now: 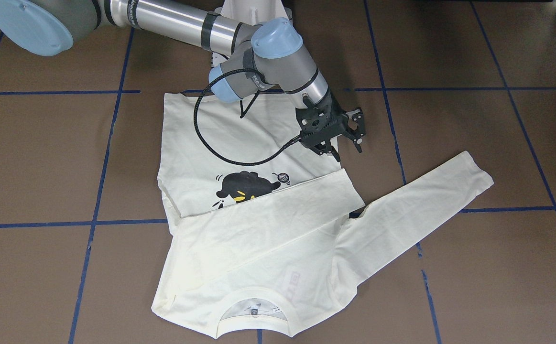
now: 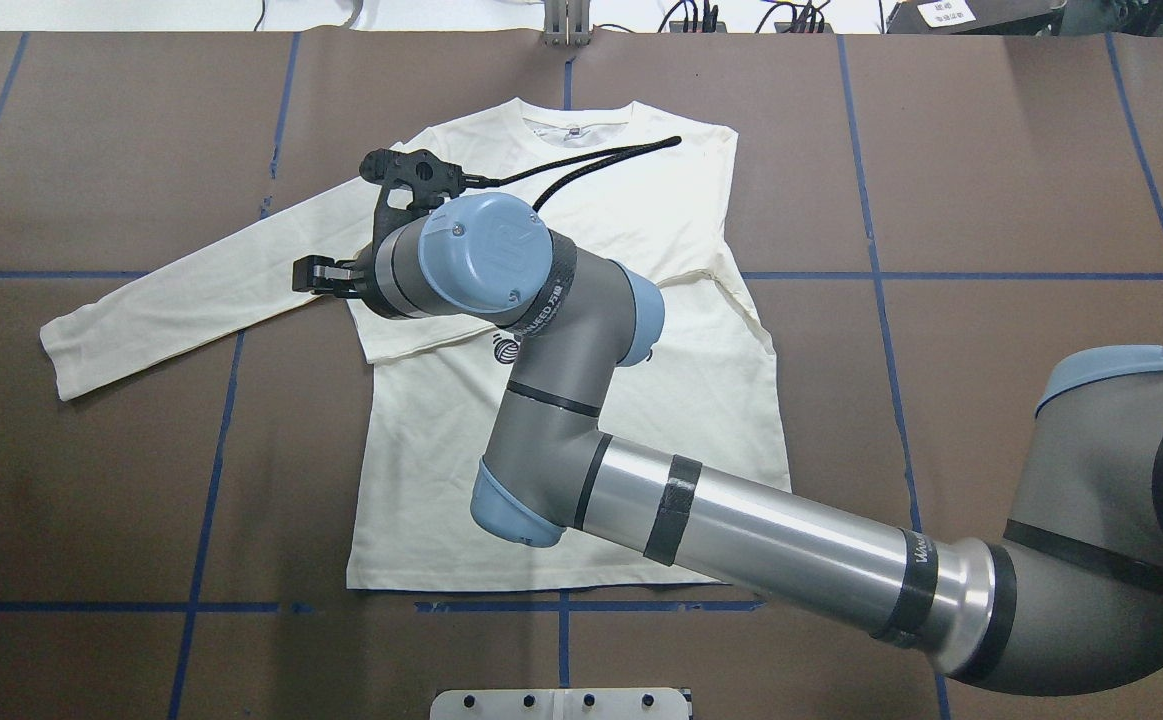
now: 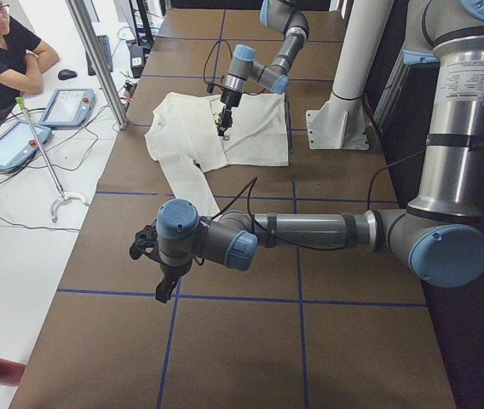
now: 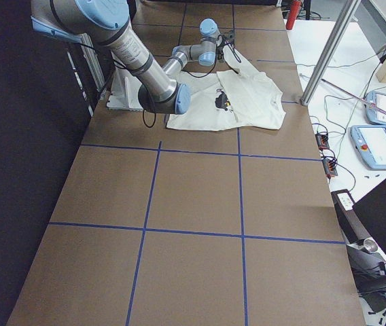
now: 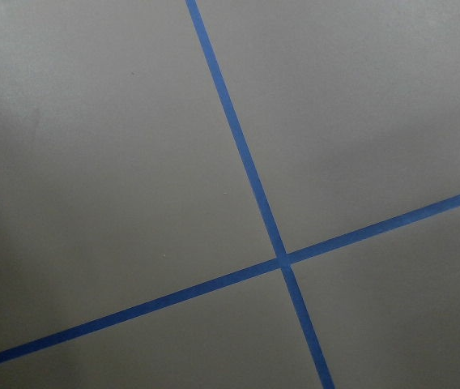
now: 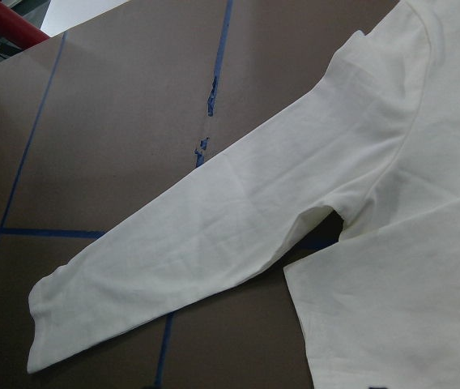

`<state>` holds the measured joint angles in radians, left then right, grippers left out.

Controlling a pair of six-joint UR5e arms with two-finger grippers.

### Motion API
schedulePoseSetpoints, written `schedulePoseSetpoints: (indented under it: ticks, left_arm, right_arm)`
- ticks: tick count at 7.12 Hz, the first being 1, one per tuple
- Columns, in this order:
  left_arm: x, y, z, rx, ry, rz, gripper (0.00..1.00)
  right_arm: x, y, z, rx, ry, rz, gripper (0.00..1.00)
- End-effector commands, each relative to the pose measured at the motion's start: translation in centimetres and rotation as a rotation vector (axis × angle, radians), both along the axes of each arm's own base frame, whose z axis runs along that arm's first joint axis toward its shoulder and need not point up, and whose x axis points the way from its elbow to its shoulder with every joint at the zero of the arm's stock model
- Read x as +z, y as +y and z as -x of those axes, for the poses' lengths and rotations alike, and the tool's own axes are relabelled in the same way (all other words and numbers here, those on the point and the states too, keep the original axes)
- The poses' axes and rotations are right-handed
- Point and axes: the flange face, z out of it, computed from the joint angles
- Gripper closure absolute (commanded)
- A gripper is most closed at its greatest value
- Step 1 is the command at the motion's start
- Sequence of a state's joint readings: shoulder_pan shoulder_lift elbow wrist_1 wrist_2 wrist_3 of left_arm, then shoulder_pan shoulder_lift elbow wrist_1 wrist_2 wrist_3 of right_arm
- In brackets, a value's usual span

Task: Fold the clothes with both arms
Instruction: 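Fold the held sleeve across the shirt front toward the other sleeve, then release the sleeve and lift the right gripper away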

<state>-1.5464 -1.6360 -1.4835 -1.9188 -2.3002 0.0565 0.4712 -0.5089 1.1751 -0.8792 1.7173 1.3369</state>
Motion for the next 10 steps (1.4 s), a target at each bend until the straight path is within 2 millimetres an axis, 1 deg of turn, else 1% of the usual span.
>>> schedulePoseSetpoints:
  ticks: [1, 2, 3, 4, 5, 6, 7, 8, 9, 10]
  left_arm:
    - [-2.5, -0.6, -3.2, -0.174, 0.079, 0.053, 0.00]
    - [-2.5, 0.7, -5.2, -0.267, 0.073, 0.090, 0.00]
    - [-2.6, 4.1, -7.7, -0.349, 0.091, 0.112, 0.00]
    - [-3.4, 7.6, -11.5, -0.461, 0.166, 0.190, 0.01]
    - [-4.6, 9.4, -16.6, -0.553, 0.220, 0.289, 0.03]
    - [-5.2, 10.7, -22.0, -0.613, 0.227, 0.354, 0.04]
    - [-5.0, 11.7, -24.4, -0.634, 0.223, 0.384, 0.04]
    - [-4.8, 11.7, -25.0, -0.663, 0.218, 0.387, 0.05]
    - [-4.3, 11.5, -26.4, -0.653, 0.202, 0.384, 0.06]
    - [-4.9, 10.8, -27.4, -0.644, 0.210, 0.377, 0.06]
  right_arm:
    - [0.4, -3.5, -5.6, -0.057, 0.189, 0.135, 0.01]
    - [2.3, -5.1, -10.7, -0.064, 0.278, 0.154, 0.01]
    - [7.4, -7.0, -16.4, -0.050, 0.341, 0.220, 0.00]
    - [12.6, -8.9, -22.3, -0.095, 0.398, 0.209, 0.00]
    - [17.4, -9.8, -27.8, -0.133, 0.468, 0.156, 0.00]
    - [21.2, -10.7, -32.2, -0.157, 0.504, 0.124, 0.00]
    - [24.1, -11.3, -35.5, -0.192, 0.484, 0.143, 0.00]
    - [25.7, -11.8, -37.8, -0.213, 0.472, 0.143, 0.00]
    - [26.4, -11.9, -38.4, -0.210, 0.474, 0.152, 0.00]
    - [26.8, -11.8, -38.5, -0.209, 0.476, 0.157, 0.00]
